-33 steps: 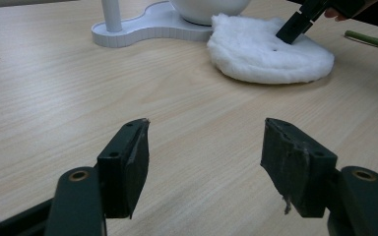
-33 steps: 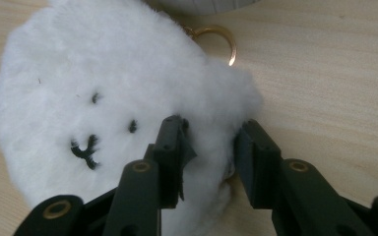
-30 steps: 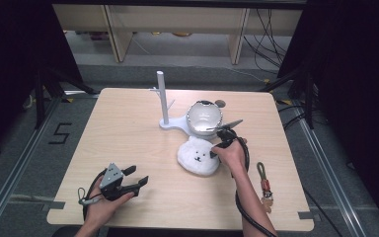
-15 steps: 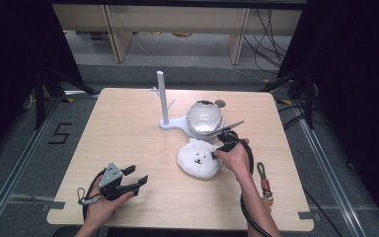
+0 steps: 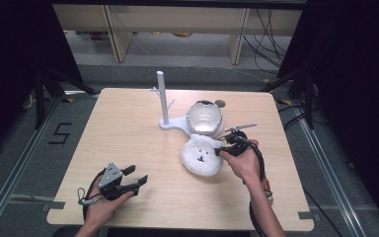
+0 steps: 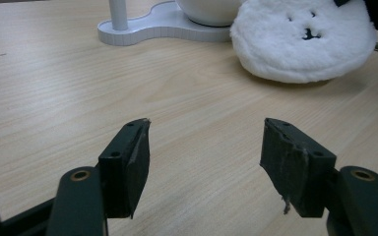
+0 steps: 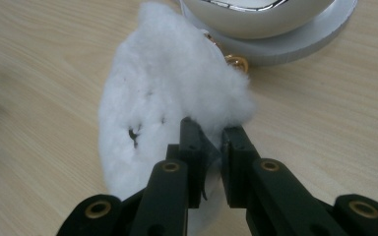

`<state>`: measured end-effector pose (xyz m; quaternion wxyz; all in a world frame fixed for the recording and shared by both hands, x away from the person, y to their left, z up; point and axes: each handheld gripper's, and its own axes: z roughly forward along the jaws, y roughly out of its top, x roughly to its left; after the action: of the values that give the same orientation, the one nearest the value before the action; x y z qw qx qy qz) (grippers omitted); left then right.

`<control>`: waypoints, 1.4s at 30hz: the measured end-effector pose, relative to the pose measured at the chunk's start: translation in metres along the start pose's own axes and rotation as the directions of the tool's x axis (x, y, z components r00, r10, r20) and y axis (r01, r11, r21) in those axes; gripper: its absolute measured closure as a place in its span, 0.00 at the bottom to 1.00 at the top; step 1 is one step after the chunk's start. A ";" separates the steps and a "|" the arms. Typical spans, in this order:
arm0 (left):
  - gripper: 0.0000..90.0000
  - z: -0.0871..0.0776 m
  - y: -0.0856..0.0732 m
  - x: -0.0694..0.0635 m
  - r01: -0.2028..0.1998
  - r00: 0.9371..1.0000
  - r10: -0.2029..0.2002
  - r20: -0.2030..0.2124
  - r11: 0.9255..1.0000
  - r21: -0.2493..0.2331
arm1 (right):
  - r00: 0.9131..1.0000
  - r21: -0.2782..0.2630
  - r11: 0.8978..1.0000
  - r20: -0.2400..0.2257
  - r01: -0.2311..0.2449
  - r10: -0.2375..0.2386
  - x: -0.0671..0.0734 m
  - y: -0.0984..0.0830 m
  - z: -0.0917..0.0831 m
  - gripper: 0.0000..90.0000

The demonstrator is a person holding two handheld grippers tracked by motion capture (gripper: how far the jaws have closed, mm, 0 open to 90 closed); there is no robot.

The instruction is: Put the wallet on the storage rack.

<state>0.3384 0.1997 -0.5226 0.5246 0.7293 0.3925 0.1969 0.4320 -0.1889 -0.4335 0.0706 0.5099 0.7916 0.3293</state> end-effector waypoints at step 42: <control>0.39 -0.001 0.000 0.002 0.029 0.999 -0.030 -0.028 1.000 -0.003 | 0.996 -0.311 0.946 0.031 0.089 -0.084 -0.001 0.000 -0.047 0.91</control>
<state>0.3391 0.2012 -0.5222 0.5227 0.7200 0.4104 0.1998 0.4116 -0.2107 -0.3976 0.1717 0.4599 0.7505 0.4424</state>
